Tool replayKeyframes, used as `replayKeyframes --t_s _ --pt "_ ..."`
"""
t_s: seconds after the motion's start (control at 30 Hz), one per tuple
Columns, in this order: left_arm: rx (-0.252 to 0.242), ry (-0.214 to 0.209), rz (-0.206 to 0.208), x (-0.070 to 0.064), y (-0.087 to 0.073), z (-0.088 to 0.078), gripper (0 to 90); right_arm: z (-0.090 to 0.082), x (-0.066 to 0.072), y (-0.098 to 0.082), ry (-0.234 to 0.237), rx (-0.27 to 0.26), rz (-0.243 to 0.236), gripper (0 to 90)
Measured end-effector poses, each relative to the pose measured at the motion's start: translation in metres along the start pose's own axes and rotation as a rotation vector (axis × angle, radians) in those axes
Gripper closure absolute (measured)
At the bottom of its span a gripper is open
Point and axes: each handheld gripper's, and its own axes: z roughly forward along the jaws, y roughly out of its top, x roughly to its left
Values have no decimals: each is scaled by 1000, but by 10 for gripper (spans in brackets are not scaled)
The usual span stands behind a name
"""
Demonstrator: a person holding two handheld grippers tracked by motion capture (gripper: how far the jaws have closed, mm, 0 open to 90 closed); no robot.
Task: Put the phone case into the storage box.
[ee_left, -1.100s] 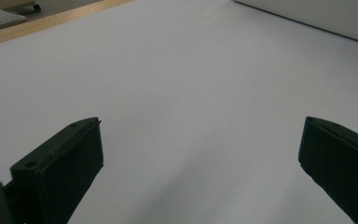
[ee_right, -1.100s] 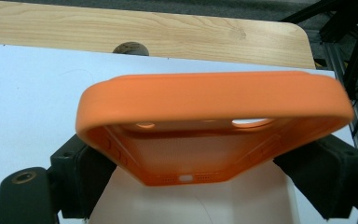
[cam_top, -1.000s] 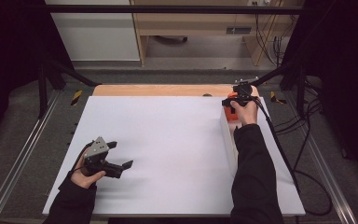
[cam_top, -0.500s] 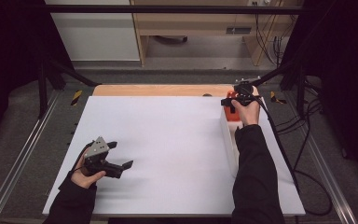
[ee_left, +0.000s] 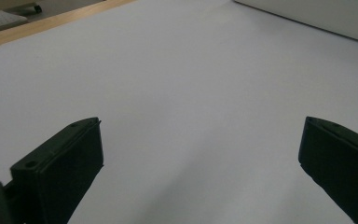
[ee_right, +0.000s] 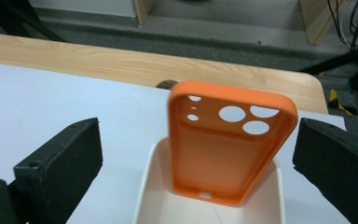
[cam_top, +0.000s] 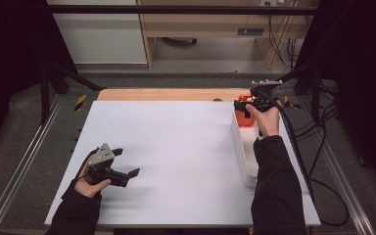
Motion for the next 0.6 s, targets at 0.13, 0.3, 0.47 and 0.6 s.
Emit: replayKeyframes --t_s 0.13,0.3,0.47,0.6 --pt "-2 0 1 0 1 -1 0 -17 6 -4 39 -45 -28 18" --pt "-7 0 -4 -1 1 -1 0 -40 14 -11 104 -99 -65 17" --pt "-5 -1 -2 -1 1 -1 0 -60 21 -25 176 -138 -110 13" --pt "-12 -3 -5 -1 2 -2 0 -72 26 -39 228 -150 -148 9"
